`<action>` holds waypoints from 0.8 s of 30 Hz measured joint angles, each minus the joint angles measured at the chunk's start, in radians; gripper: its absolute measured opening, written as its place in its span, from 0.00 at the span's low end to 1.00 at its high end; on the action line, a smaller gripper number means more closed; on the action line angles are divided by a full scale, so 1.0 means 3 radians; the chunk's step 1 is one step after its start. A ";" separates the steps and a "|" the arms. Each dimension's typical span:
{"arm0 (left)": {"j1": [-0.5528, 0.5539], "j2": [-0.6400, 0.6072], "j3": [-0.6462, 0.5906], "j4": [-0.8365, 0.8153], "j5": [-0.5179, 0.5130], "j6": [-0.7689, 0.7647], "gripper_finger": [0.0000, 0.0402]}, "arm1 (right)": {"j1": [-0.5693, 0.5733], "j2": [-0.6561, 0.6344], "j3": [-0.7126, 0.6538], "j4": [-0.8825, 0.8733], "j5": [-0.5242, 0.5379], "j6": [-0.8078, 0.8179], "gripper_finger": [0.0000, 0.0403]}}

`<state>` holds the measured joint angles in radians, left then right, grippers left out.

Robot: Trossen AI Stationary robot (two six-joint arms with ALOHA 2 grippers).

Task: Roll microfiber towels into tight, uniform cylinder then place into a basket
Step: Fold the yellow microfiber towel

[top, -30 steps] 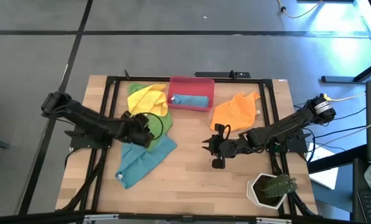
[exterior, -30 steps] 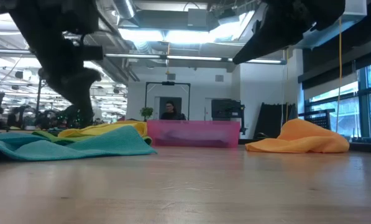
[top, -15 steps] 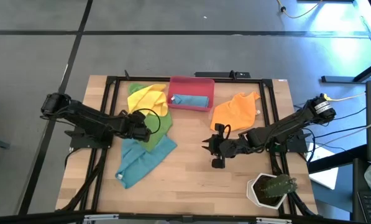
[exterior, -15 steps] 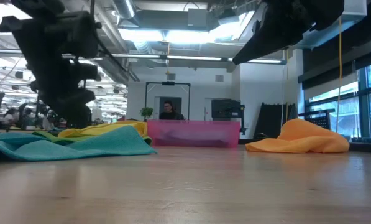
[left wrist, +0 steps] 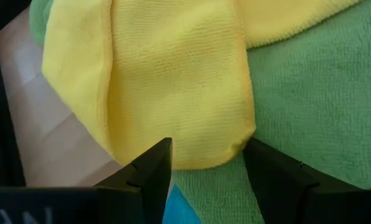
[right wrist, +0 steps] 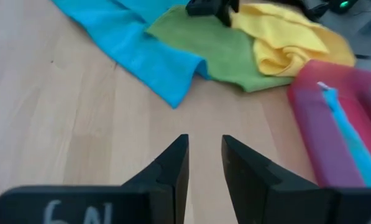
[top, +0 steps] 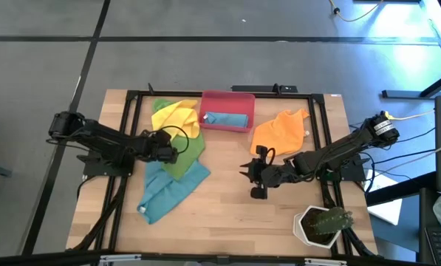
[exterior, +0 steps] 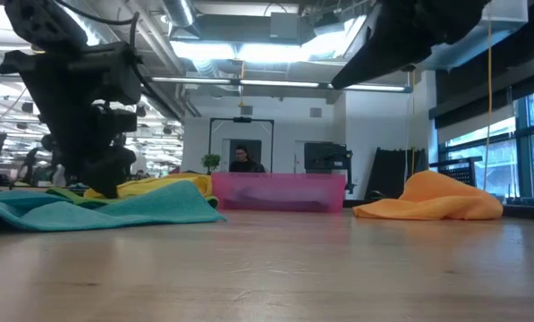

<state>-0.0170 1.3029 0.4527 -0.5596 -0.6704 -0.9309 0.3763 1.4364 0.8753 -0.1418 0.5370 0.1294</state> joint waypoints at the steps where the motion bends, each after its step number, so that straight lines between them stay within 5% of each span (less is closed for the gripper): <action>1: 0.0008 0.0000 0.0000 0.0006 -0.0001 0.0003 0.45 | 0.0000 0.0000 0.0000 0.0015 0.0029 -0.0010 0.24; 12: -0.0111 0.0000 0.0004 0.0054 -0.0025 -0.0004 0.03 | 0.0000 0.0000 0.0000 0.0081 0.0063 -0.0192 0.24; 18: -0.0274 -0.0004 0.0380 -0.0253 -0.0161 -0.0003 0.00 | 0.0000 0.0000 0.0000 0.0084 0.0065 -0.0207 0.24; 24: -0.0648 -0.0005 0.1171 -0.0790 -0.0658 0.0001 0.00 | 0.0000 0.0000 0.0000 0.0087 0.0067 -0.0209 0.24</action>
<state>-0.2113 1.3013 0.8039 -0.7965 -0.8678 -0.9306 0.3763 1.4364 0.8753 -0.1158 0.5569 0.0666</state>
